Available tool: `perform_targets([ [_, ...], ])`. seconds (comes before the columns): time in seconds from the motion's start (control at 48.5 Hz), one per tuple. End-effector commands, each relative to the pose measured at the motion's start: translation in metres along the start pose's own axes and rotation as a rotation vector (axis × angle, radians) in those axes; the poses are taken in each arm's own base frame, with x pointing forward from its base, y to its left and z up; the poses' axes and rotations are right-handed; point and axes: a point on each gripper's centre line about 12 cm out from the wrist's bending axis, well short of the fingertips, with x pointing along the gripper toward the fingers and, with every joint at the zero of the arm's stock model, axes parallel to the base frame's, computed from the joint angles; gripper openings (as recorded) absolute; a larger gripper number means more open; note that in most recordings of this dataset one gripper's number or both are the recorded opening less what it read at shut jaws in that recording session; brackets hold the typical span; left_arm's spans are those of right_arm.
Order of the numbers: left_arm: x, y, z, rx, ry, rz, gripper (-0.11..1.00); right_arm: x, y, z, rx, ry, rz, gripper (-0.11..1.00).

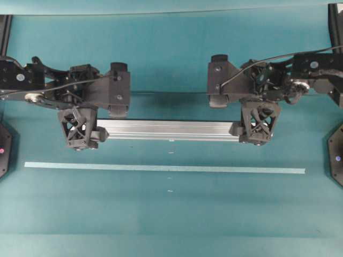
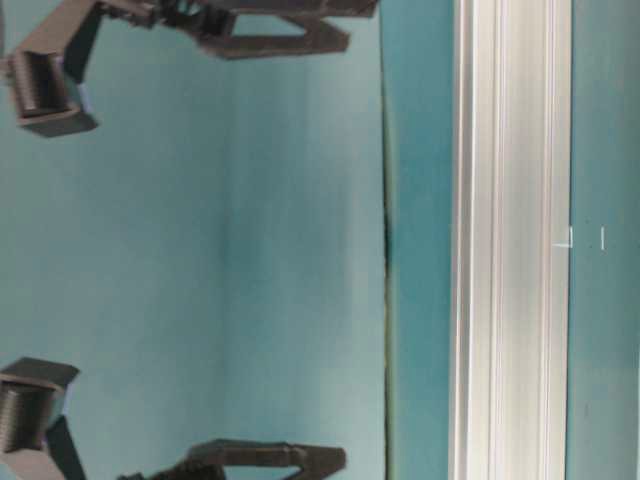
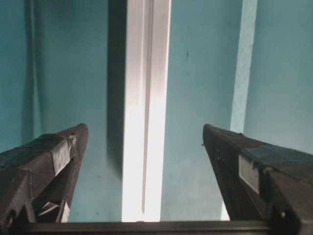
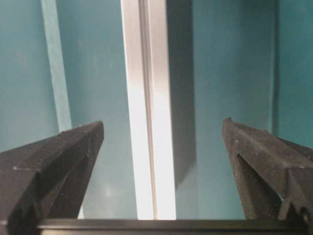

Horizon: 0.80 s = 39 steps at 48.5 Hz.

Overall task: Lift the metal rail with both hands and move it towards you.
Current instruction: 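Lower both open grippers down around the rail ends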

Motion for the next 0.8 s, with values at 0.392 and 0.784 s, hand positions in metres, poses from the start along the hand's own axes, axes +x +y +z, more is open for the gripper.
perform_targets([
  [0.392,0.027,0.003,-0.016,-0.030,-0.005,0.007,0.97,0.033,0.001,-0.017,0.079,-0.034,-0.010,1.00],
  [0.784,0.047,0.008,-0.016,-0.050,0.000,0.013,0.97,0.055,0.004,-0.020,0.073,0.003,-0.005,1.00],
])
